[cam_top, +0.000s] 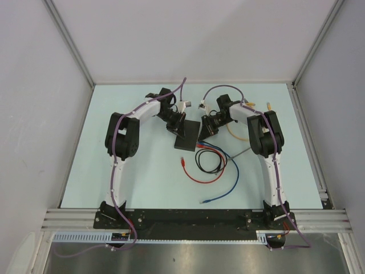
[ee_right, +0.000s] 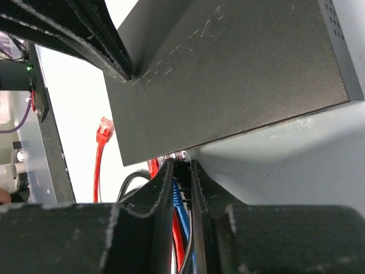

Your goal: Pull the plug from the switch port

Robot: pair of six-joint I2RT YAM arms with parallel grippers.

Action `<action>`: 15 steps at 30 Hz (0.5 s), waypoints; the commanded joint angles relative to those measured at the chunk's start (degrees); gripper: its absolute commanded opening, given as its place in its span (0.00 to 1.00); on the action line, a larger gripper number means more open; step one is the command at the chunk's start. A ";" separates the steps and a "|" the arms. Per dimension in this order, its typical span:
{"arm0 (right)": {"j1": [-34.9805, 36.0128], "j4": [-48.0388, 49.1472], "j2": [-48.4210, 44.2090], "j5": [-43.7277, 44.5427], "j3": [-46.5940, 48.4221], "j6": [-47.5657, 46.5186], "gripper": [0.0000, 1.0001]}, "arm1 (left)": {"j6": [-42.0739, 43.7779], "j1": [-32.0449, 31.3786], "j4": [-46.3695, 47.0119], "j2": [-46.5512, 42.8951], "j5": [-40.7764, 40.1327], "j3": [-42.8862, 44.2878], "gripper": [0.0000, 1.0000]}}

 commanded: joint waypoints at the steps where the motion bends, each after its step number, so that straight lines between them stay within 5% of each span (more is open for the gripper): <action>1: -1.38 -3.33 -2.77 4.35 -1.88 -3.34 0.00 | 0.38 -0.28 0.95 1.85 -3.49 0.81 0.10; 15: -1.65 -4.21 -4.97 2.24 -0.92 -5.01 0.00 | 0.56 -0.63 0.86 1.50 -3.84 0.63 0.10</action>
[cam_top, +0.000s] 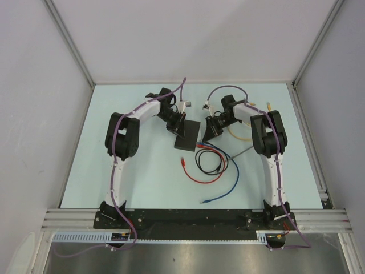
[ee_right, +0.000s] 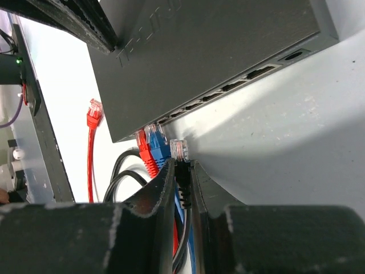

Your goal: Pull the plug from the switch port

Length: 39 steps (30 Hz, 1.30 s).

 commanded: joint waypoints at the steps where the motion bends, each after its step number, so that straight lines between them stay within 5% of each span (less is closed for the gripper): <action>1: -0.29 -1.33 -3.74 0.71 0.77 -2.36 0.00 | 0.56 -0.56 0.86 1.30 -3.75 0.63 0.10; 8: -2.49 -0.19 -10.76 0.79 -1.25 -1.57 0.11 | 0.65 -0.56 0.77 0.95 -3.66 0.37 0.11; 20: -2.41 -5.10 -23.77 5.36 -9.77 -9.83 0.15 | 0.03 -0.56 0.86 0.69 -2.79 1.07 0.11; 23: -1.18 -5.63 -27.38 7.99 -13.28 -13.25 0.26 | -0.14 -0.56 0.95 0.60 -2.52 1.07 0.11; 32: 6.38 -10.29 -33.89 14.86 -21.64 -31.70 0.36 | -0.32 -0.56 0.86 1.04 -2.26 1.86 0.11; 39: 10.16 -5.55 -30.12 15.21 -24.28 -33.12 0.42 | 0.03 -0.56 0.69 0.16 -2.69 1.51 0.11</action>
